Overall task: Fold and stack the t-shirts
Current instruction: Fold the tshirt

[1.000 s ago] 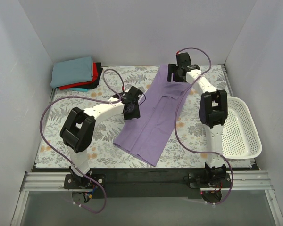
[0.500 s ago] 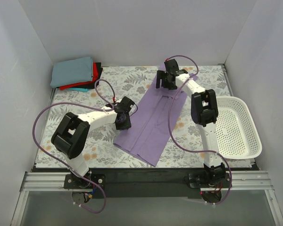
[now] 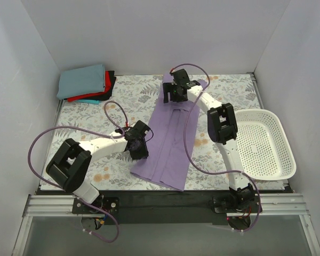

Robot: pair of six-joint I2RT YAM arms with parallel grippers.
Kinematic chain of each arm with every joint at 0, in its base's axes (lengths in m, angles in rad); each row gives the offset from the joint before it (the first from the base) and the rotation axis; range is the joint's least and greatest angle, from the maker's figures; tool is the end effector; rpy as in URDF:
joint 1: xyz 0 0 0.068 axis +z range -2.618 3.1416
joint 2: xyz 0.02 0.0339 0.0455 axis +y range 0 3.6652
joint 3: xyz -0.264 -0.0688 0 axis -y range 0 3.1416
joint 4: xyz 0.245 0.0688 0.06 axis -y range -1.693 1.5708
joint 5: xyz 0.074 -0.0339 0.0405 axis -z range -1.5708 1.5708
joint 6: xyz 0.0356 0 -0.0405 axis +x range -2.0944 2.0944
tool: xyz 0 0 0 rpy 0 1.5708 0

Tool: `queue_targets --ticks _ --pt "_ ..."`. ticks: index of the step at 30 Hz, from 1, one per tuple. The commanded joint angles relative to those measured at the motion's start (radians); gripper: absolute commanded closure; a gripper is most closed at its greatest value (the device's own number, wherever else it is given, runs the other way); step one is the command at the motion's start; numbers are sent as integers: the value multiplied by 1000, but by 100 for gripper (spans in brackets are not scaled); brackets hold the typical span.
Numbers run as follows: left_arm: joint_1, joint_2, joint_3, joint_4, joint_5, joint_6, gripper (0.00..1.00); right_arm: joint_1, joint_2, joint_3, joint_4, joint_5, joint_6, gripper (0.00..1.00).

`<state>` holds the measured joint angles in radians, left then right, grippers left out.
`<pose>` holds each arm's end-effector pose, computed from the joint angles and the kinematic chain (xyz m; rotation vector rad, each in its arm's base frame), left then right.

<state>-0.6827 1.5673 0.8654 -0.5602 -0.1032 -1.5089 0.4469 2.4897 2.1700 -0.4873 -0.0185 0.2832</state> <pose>0.2181 -0.1726 0.1609 -1.1818 2.6384 -0.3317 0.5021 0.2414 0.1745 -0.2059 2.4005 0.3663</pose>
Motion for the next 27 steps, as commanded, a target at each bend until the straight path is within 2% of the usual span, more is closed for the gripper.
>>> queue_targets --ticks 1,7,12,15,19,27 --pt "-37 -70 -45 -38 59 -65 71 73 60 22 -43 -95 -35 12" --pt "-51 -119 -85 -37 68 -102 71 124 70 30 -40 -92 -98 10" --pt "-49 -113 -17 -79 11 -96 66 112 98 80 -43 -70 -102 8" --pt "-28 -93 27 -96 -7 -68 63 98 136 141 -36 -77 -108 7" --pt "61 -81 73 -67 49 -14 61 70 167 179 9 -107 -102 5" --pt "110 -50 162 -69 80 56 61 36 92 159 134 -187 -108 2"
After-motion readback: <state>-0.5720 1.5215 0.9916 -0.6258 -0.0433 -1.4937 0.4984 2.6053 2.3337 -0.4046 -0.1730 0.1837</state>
